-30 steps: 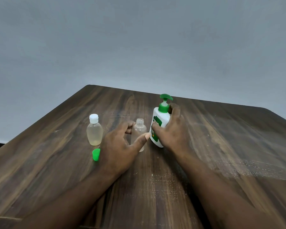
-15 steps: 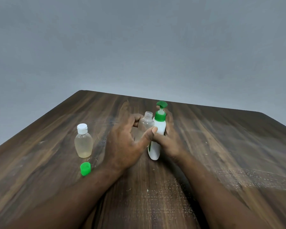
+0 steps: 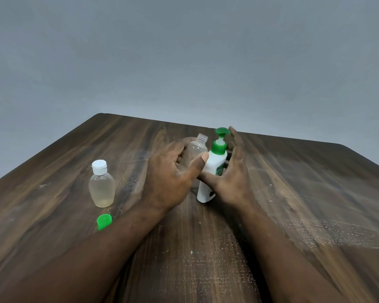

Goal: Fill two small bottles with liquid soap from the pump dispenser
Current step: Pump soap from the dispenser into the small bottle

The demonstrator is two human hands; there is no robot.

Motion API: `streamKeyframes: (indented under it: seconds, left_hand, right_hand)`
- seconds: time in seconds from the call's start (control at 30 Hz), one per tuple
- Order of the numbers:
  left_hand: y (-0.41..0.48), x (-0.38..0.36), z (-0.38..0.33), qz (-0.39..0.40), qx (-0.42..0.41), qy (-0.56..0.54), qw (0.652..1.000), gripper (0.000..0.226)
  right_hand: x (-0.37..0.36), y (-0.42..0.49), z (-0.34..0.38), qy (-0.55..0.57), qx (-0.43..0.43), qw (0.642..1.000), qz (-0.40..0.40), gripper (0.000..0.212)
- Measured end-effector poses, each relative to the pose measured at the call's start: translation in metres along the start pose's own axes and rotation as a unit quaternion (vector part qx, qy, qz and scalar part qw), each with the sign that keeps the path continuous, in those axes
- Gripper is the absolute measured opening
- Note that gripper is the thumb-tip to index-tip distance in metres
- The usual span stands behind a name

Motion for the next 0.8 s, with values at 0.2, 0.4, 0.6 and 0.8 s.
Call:
streamKeyframes:
  seconds: [0.2,0.4,0.6,0.8]
  left_hand:
    - [0.002,-0.001,0.007,0.041,0.005,0.002,0.999,0.056]
    - [0.002,-0.001,0.011,0.074,0.002,0.000,0.997,0.064]
    - [-0.001,-0.001,0.002,0.065,-0.005,-0.037,0.997,0.060]
    - [-0.003,-0.003,0.000,0.067,-0.002,-0.065,0.996,0.060]
  right_hand:
    - [0.002,0.008,0.003,0.000,0.039,0.999,0.006,0.126]
    - [0.000,0.010,0.002,0.000,0.067,0.998,0.022,0.115]
    - [0.000,0.010,-0.003,-0.013,0.064,0.998,0.023,0.117]
    - [-0.004,0.009,-0.004,-0.012,0.058,0.998,0.022,0.117]
Point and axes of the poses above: each hand's wrist, its own y-axis towards the middle knuckle, its own x-axis out of the back of the hand, z = x × y, the point moved 3 cm from there along y, towards the middle knuckle, and after that the axes turned 7 degrees about y, right-handed, at the moved point
